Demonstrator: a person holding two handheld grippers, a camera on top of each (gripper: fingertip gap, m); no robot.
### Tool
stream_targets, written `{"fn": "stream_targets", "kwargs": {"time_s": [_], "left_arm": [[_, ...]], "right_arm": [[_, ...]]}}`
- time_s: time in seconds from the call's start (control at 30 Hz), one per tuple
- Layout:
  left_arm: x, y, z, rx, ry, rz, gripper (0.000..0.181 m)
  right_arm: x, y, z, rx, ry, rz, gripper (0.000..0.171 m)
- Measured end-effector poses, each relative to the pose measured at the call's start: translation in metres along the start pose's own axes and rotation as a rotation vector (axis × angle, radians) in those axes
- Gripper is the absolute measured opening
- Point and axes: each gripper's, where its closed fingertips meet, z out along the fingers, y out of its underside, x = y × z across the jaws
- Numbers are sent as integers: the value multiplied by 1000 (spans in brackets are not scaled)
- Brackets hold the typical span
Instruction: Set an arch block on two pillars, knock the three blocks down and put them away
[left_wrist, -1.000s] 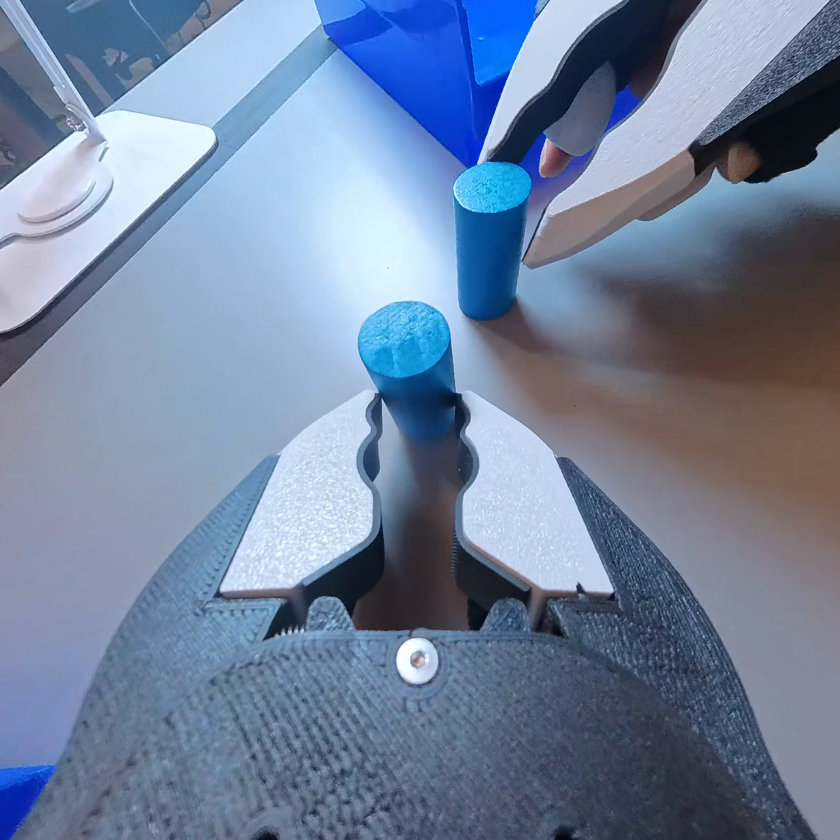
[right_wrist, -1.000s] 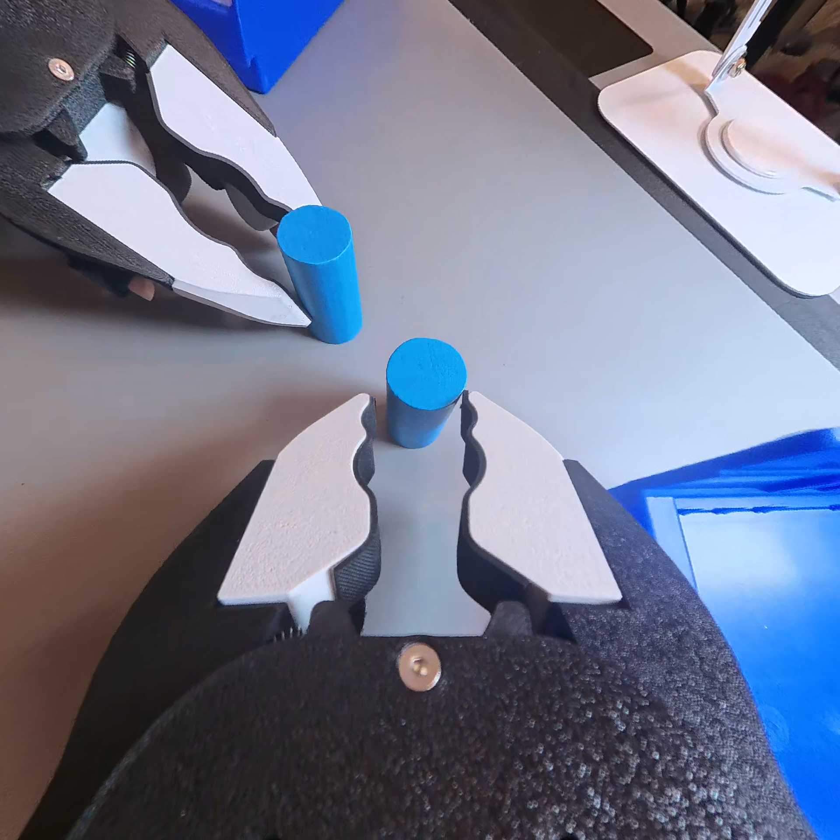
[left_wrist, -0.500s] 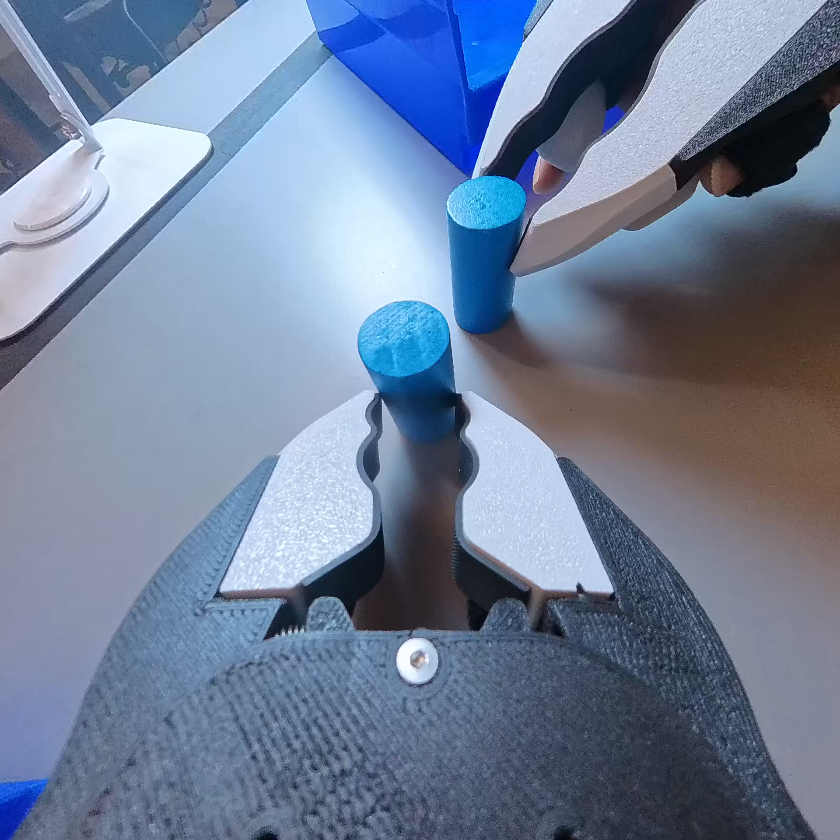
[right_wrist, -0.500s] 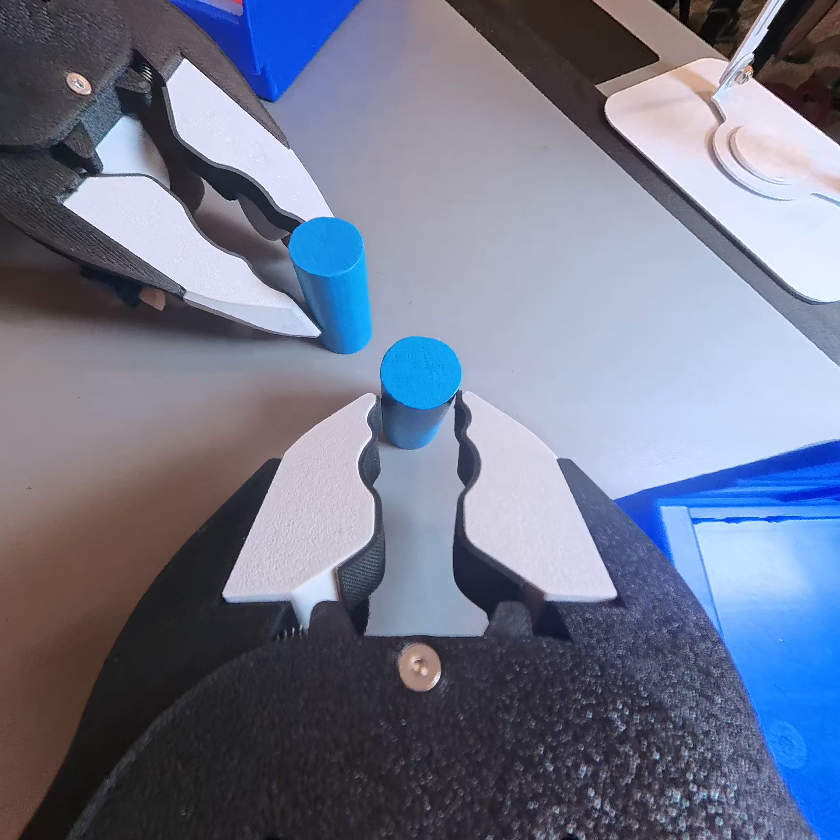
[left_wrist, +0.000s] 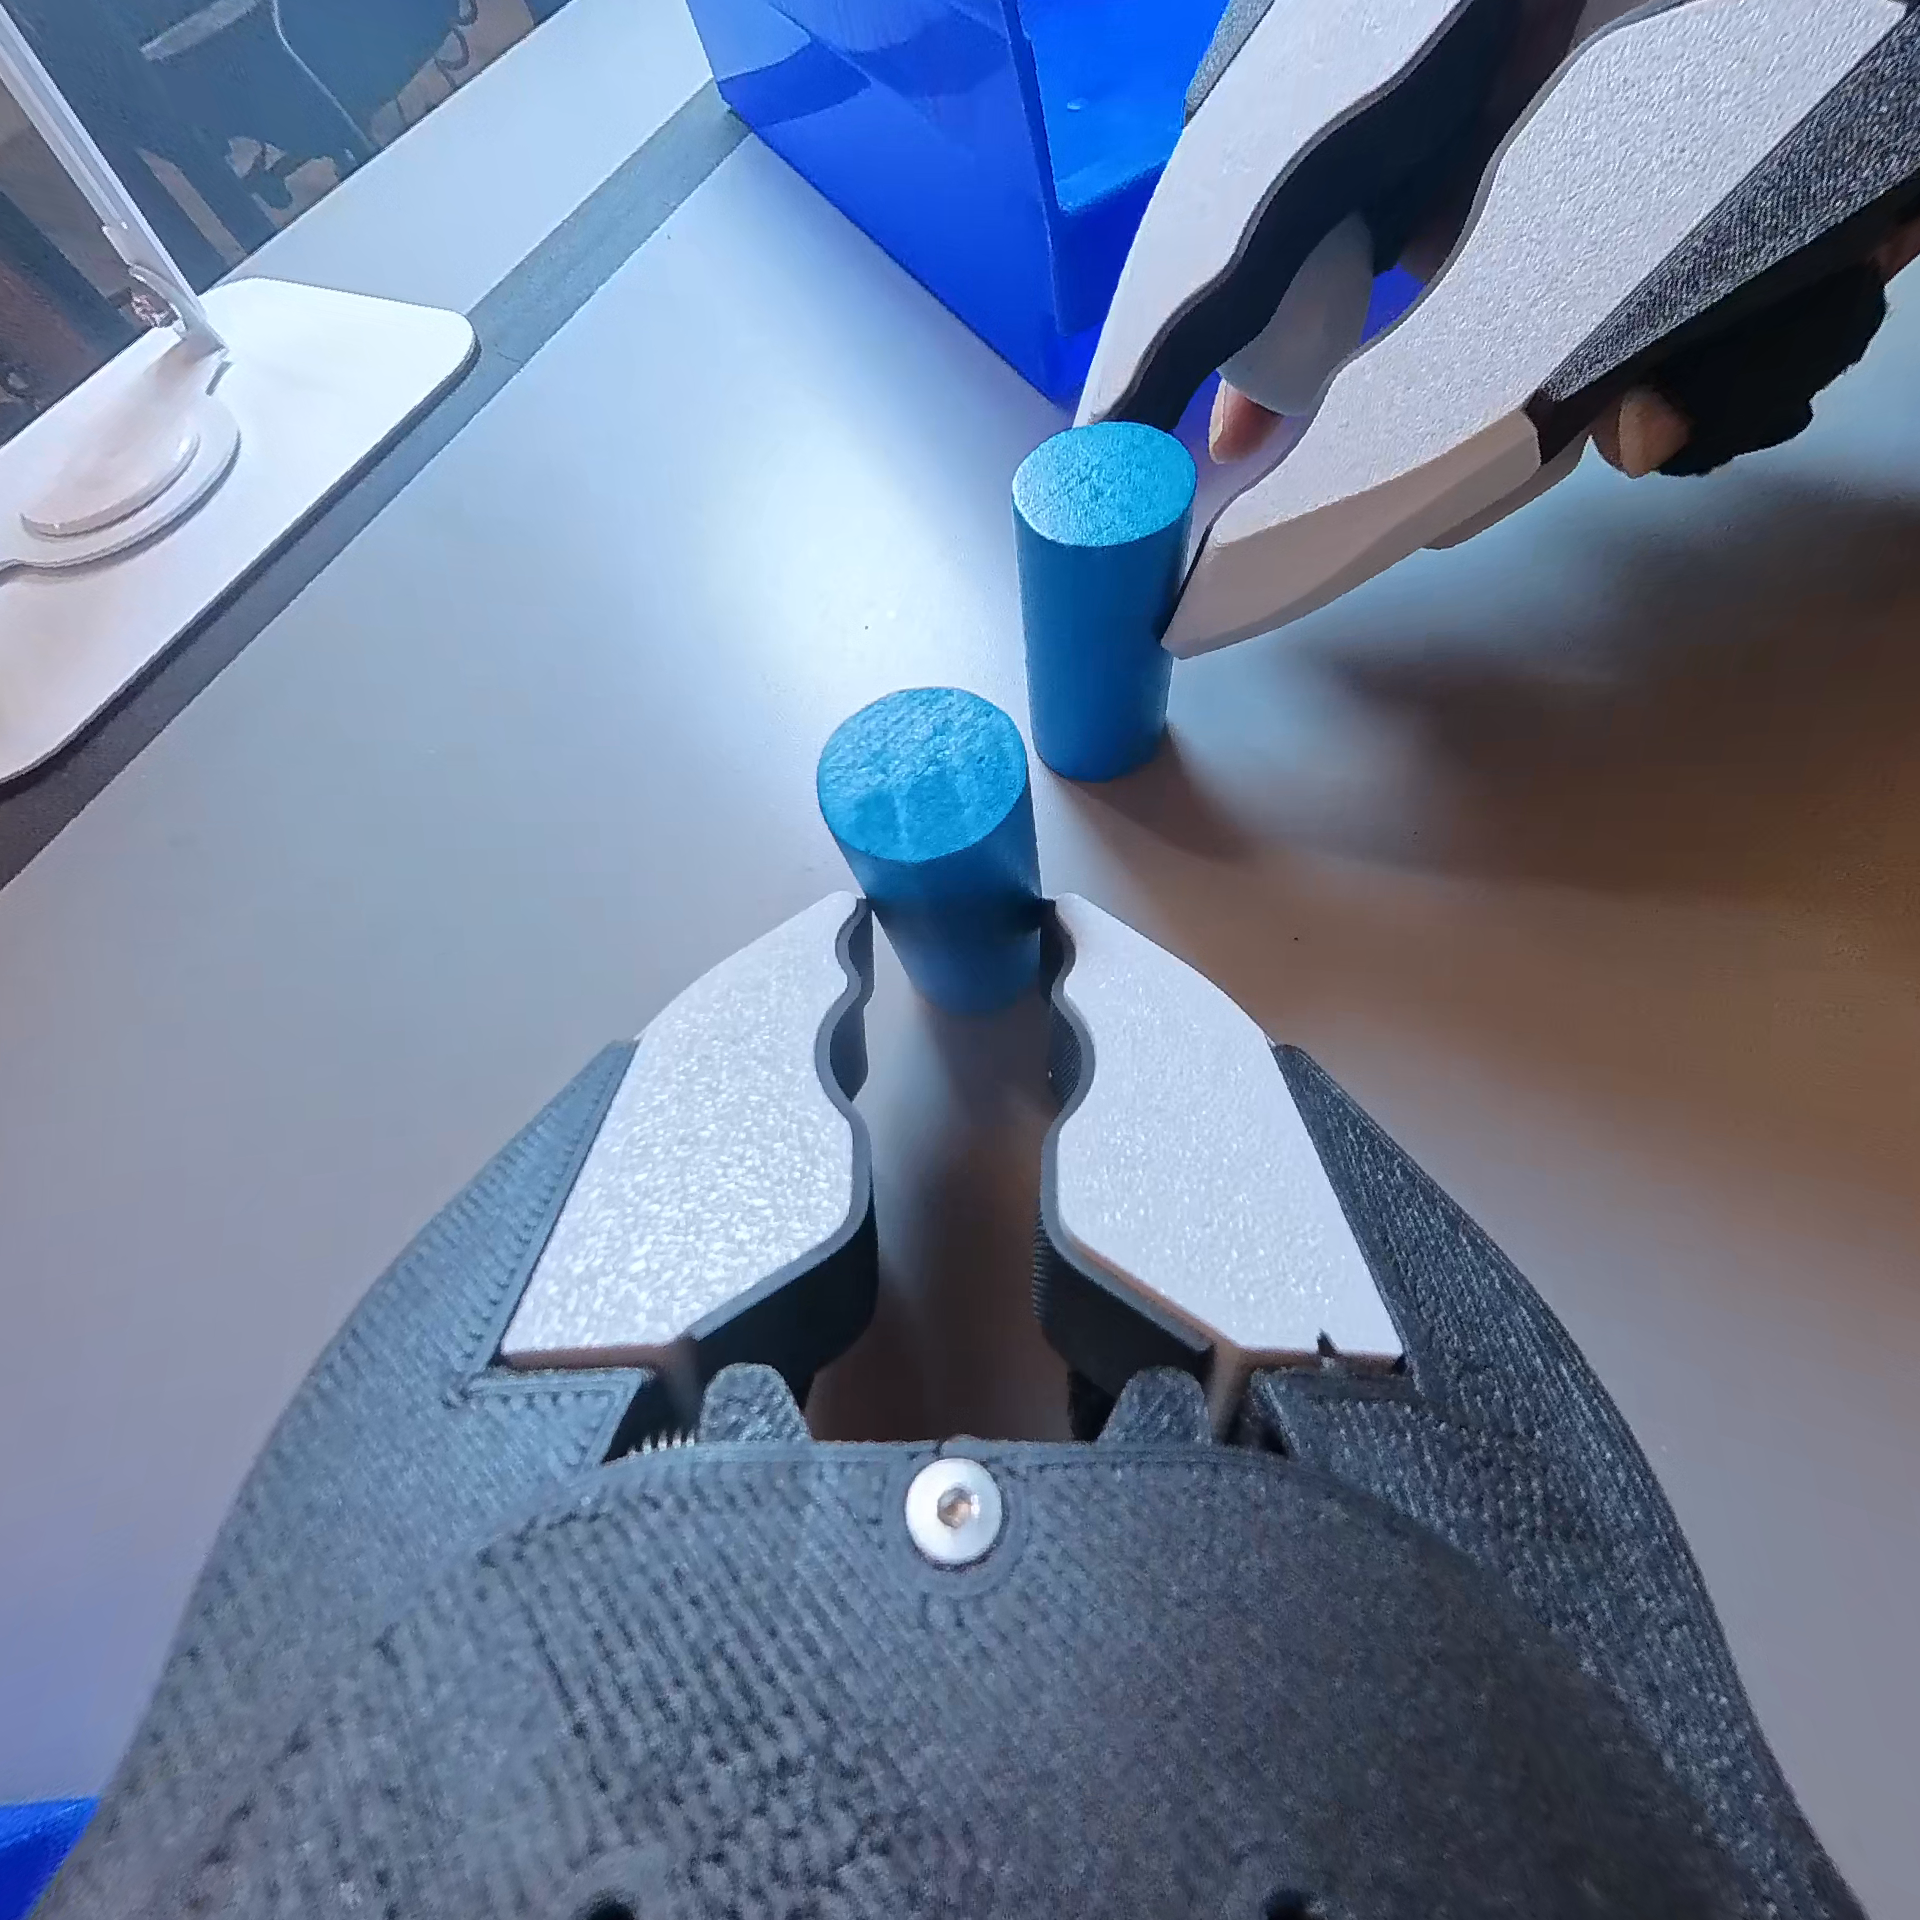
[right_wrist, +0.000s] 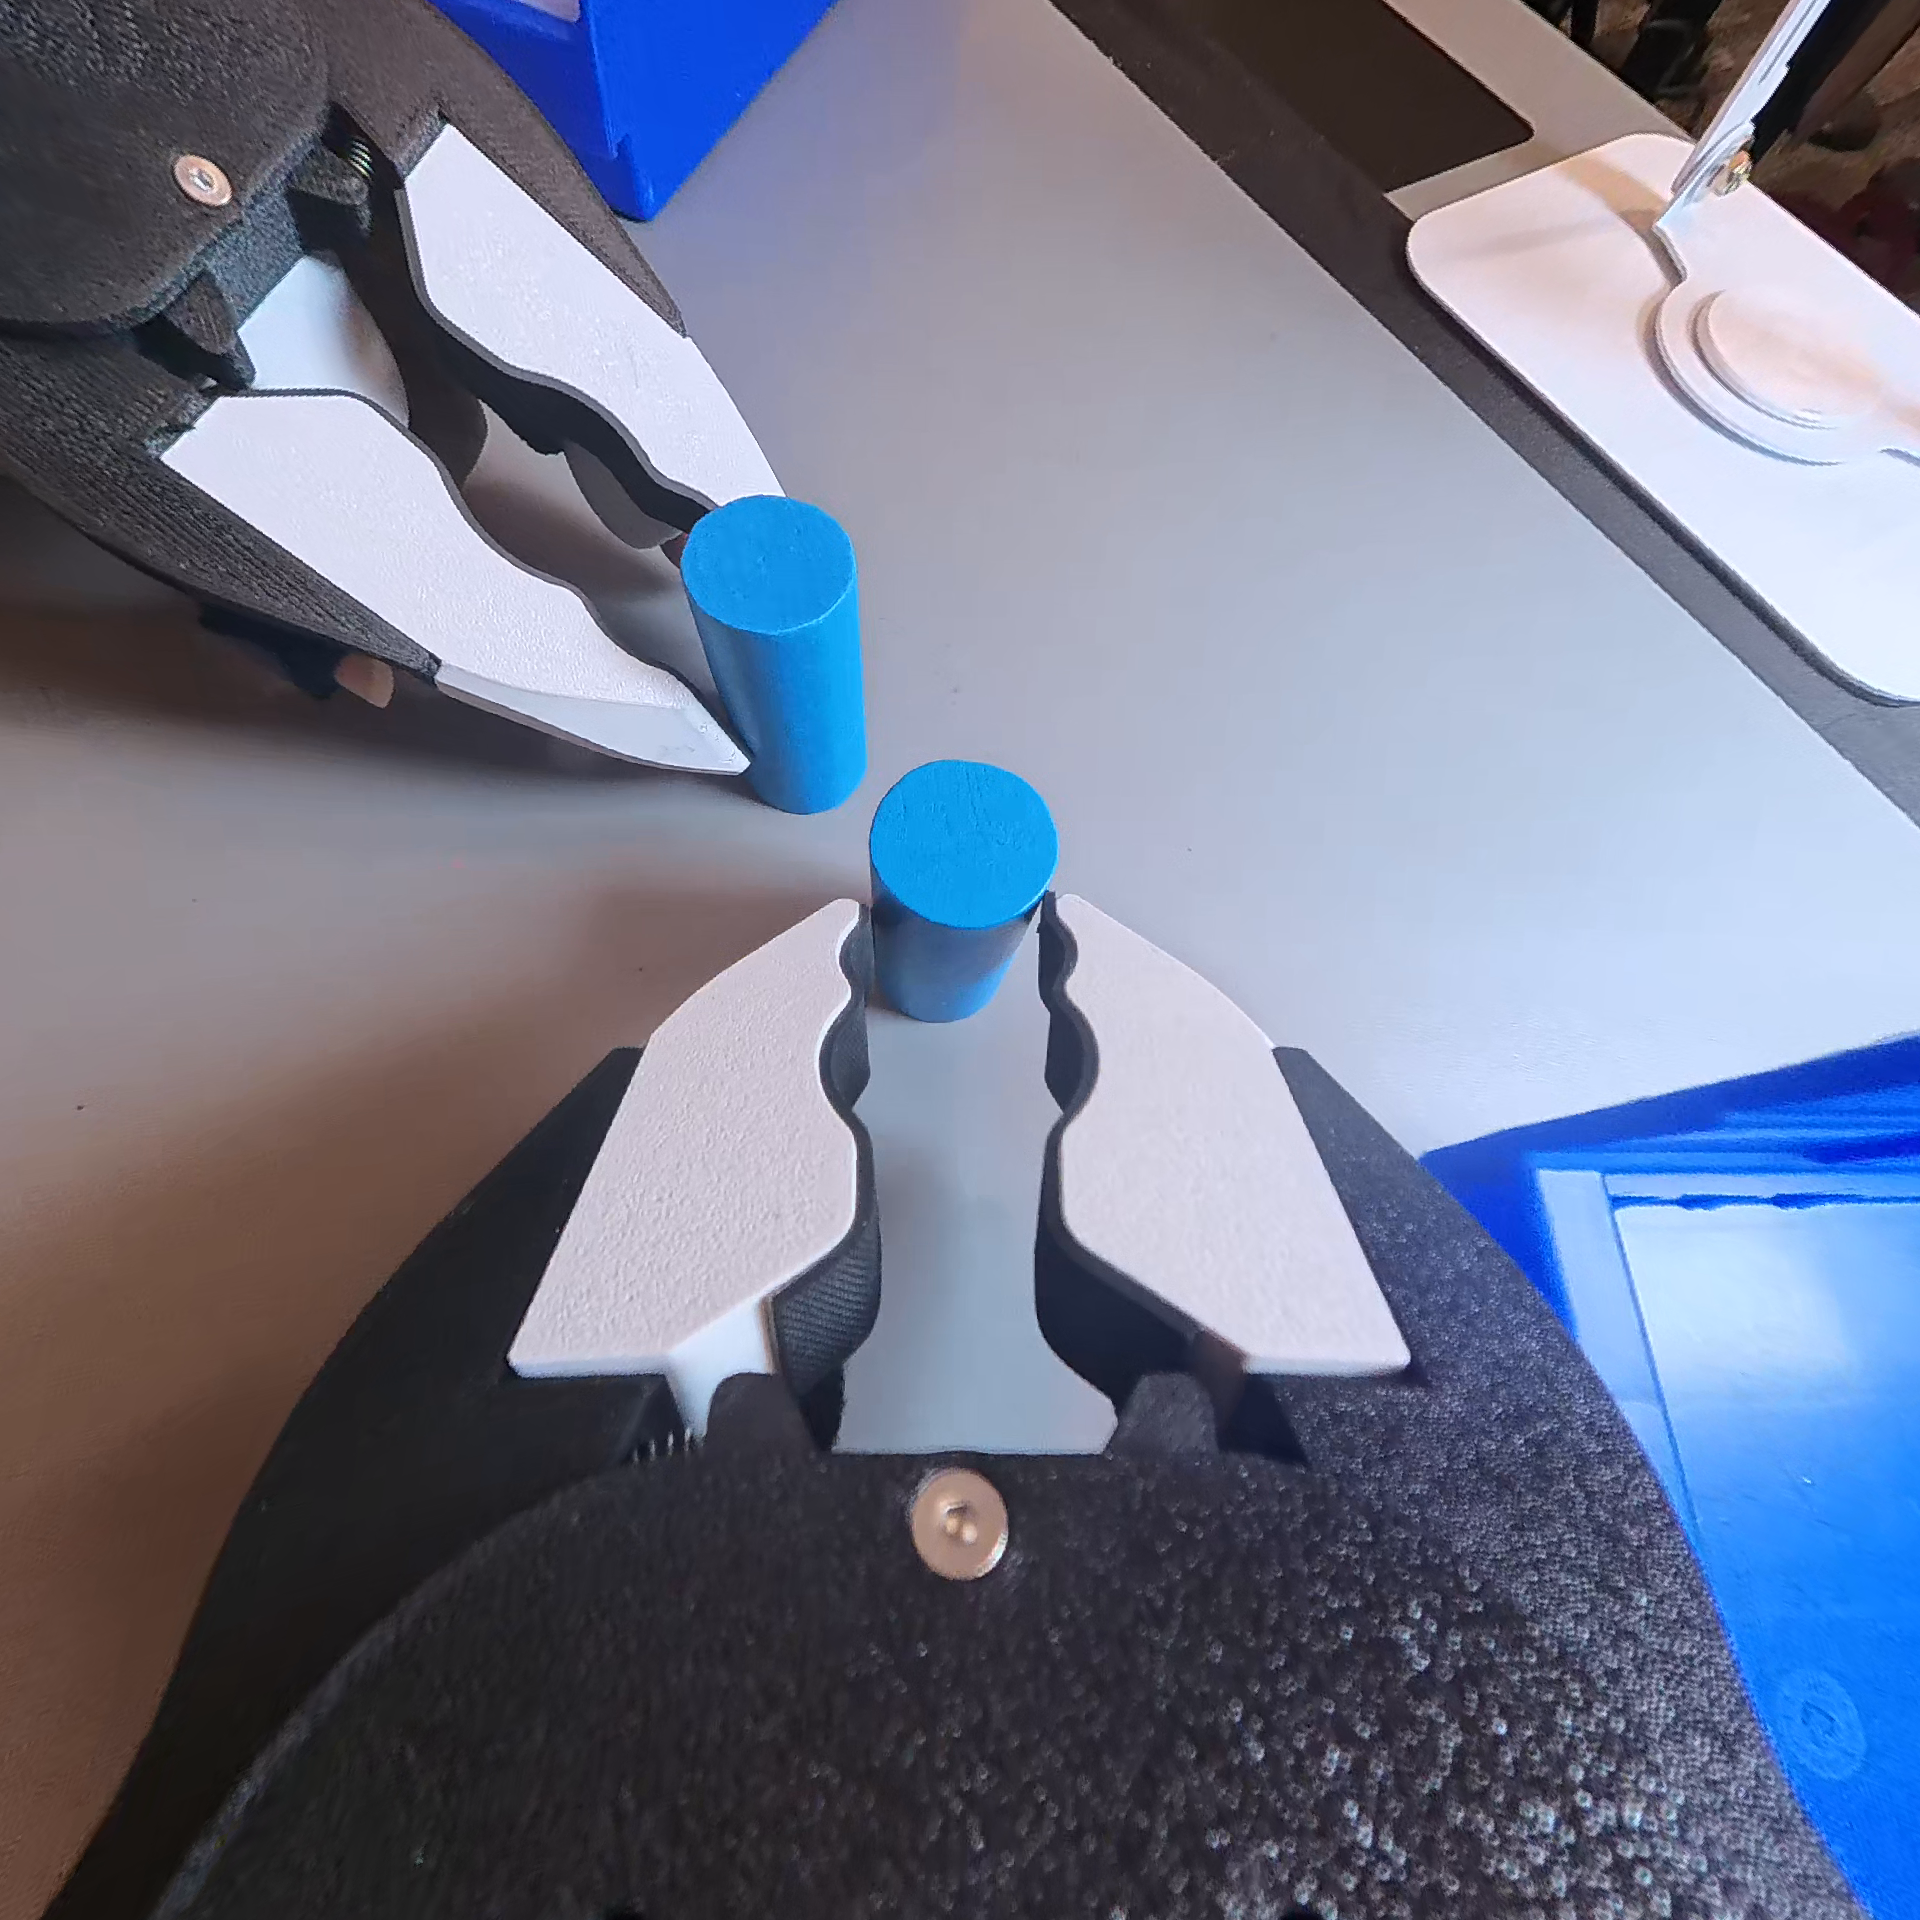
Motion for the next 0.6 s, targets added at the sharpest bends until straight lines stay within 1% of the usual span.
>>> {"fn": "stream_targets", "kwargs": {"time_s": [0.43, 0.5, 0.6], "left_arm": [[0, 3, 0, -12, -4, 14, 33], [-2, 1, -2, -4, -9, 10, 36], [-6, -8, -10, 45, -26, 0, 48]], "right_arm": [[0, -1, -2, 12, -6, -1, 33], [-1, -4, -5, 31, -17, 4, 39], [-2, -15, -14, 96, -36, 19, 50]]}}
